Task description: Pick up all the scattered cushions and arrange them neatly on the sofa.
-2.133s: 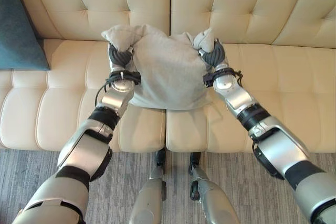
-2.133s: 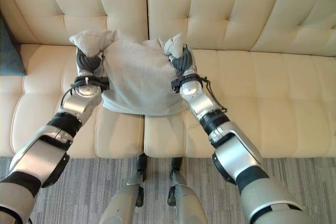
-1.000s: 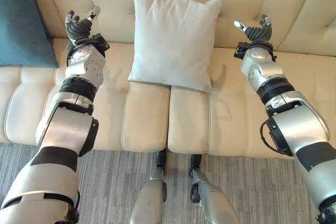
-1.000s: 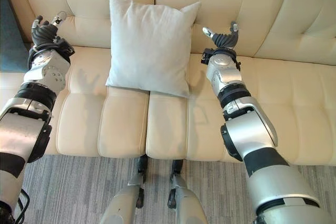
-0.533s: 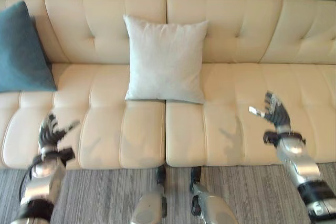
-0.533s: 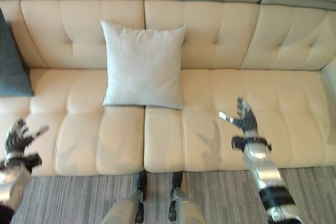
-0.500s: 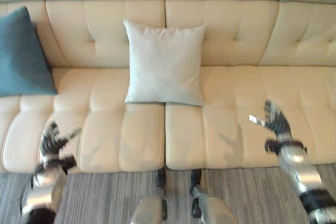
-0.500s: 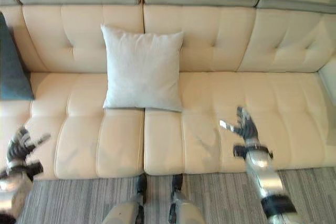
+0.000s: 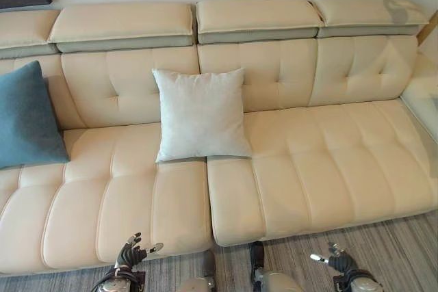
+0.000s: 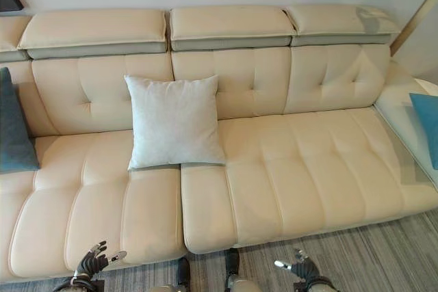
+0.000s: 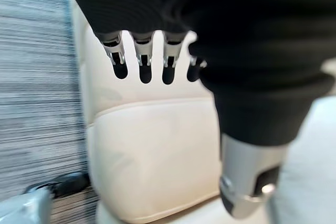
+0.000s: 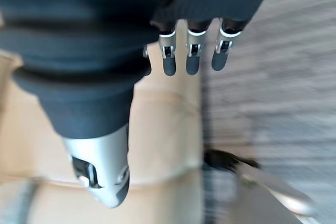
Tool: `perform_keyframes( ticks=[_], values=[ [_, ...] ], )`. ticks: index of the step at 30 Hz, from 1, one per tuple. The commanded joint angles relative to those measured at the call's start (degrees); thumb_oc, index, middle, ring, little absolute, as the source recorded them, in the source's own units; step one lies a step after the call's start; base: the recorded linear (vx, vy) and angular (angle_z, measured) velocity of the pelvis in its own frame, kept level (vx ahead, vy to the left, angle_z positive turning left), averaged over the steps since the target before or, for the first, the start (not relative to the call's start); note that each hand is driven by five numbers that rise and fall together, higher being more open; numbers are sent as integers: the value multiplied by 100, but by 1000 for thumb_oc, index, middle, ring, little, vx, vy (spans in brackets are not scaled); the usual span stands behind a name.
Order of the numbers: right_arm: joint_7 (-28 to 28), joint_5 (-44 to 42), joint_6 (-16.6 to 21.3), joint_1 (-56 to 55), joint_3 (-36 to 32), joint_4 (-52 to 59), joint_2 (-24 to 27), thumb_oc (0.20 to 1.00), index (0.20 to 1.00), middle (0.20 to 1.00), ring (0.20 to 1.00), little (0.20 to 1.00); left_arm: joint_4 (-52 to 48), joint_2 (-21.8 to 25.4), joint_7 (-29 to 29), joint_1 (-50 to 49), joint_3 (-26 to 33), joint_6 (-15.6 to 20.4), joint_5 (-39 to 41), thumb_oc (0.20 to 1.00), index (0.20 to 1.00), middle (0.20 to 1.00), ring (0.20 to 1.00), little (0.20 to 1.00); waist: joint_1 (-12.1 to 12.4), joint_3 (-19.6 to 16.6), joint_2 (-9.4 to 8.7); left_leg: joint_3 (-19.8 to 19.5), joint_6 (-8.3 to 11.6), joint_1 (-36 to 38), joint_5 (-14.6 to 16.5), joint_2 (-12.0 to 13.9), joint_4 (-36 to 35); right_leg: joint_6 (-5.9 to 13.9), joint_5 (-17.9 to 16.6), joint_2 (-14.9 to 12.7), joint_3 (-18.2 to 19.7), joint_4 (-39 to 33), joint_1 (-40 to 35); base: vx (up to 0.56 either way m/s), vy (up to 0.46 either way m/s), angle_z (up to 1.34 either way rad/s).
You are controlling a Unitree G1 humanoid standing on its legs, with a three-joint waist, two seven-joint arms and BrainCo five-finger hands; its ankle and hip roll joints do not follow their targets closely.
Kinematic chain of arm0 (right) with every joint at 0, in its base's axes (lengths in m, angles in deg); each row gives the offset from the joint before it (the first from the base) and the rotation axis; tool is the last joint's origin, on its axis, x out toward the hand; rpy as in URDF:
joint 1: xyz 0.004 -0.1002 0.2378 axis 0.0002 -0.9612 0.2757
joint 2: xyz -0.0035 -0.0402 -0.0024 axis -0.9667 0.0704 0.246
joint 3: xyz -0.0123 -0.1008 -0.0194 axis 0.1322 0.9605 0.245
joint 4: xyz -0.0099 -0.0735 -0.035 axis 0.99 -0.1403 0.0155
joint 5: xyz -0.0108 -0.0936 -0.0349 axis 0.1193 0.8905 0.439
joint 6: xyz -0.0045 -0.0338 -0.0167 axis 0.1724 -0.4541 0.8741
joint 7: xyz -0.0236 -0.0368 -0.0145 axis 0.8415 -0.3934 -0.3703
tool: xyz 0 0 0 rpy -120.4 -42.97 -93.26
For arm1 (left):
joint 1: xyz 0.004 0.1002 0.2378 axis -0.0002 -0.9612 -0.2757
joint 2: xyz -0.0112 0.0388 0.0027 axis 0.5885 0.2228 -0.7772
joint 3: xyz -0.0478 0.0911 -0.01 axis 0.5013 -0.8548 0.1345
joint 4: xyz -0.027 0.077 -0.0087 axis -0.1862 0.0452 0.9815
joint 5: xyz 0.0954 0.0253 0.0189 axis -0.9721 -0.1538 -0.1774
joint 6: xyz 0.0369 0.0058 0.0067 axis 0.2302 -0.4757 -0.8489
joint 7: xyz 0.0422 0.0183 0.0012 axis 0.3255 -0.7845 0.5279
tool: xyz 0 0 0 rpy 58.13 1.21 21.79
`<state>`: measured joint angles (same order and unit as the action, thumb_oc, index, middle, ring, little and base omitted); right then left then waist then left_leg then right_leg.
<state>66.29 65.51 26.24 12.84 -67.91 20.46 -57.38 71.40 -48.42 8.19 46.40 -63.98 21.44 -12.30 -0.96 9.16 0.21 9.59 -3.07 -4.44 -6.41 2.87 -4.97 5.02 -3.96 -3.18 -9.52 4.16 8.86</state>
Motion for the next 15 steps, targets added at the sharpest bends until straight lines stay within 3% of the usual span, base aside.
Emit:
perform_keyframes(
  ticks=[1,5,6,8,9,11,12,14,15],
  values=[
    [-85,-40,114,233,60,30,75,1000,1000,1000,1000,1000,525,86,-22,229,-30,13,-172,1000,1000,1000,1000,1000,-23,88,-65,-167,149,185,500,-314,-3,183,744,-161,269,1132,-610,-147,-191,-22],
    [-55,-80,106,198,108,-158,-16,1000,1000,1000,1000,1000,1061,-44,-82,146,-28,-85,-220,1000,1000,1000,1000,1000,36,-83,-179,-159,161,191,448,-353,-3,207,644,-92,485,1279,-1052,-161,-205,-16],
    [-62,-106,102,182,140,-161,-30,1000,1000,1000,1000,1000,1192,-111,-76,120,-37,-89,-155,1000,1000,1000,1000,1000,63,-93,-239,-173,199,83,327,-341,-3,181,708,3,613,1048,-1341,-314,-311,-16],
    [-74,-173,113,258,224,-189,-28,1000,1000,1000,1000,1000,1260,-138,-62,190,-8,-100,-32,1000,1000,1000,1000,1000,106,-36,-230,-263,324,-88,11,-253,-3,-36,1223,163,657,534,-1539,-358,-336,0],
    [-73,-174,114,259,224,-190,-27,1000,1000,1000,1000,1000,1261,-139,-62,191,-7,-100,-32,1000,1000,1000,1000,1000,103,-43,-225,-267,327,-100,7,-247,-3,-39,1217,170,654,533,-1529,-420,-358,7],
    [-95,-330,146,292,253,-68,36,1000,1000,1000,1000,1000,1187,-160,-24,236,-47,-109,33,1000,1000,1000,1000,1000,94,87,-173,-361,626,-402,-390,-84,-3,-274,1411,409,538,122,-1544,-433,-339,23],
    [-95,-330,146,292,253,-68,36,1000,1000,1000,1000,1000,1187,-160,-24,236,-47,-109,33,1000,1000,1000,1000,1000,93,87,-173,-362,626,-403,-390,-84,-3,-274,1411,409,537,122,-1543,-349,-230,21],
    [-167,-377,169,394,309,-22,141,1000,1000,1000,1000,1000,1075,-165,50,372,-95,-83,100,1000,1000,1000,1000,1000,63,387,-101,-425,973,-657,-494,96,-3,-340,1276,462,203,-74,-1416,-611,-315,21],
    [-159,-362,147,444,328,-11,173,1000,1000,1000,1000,1000,1037,-166,56,374,-79,-74,118,1000,1000,1000,1000,1000,64,407,-118,-400,918,-583,-406,87,-3,-334,1204,404,157,-143,-1382,-584,-266,44]
  ],
)
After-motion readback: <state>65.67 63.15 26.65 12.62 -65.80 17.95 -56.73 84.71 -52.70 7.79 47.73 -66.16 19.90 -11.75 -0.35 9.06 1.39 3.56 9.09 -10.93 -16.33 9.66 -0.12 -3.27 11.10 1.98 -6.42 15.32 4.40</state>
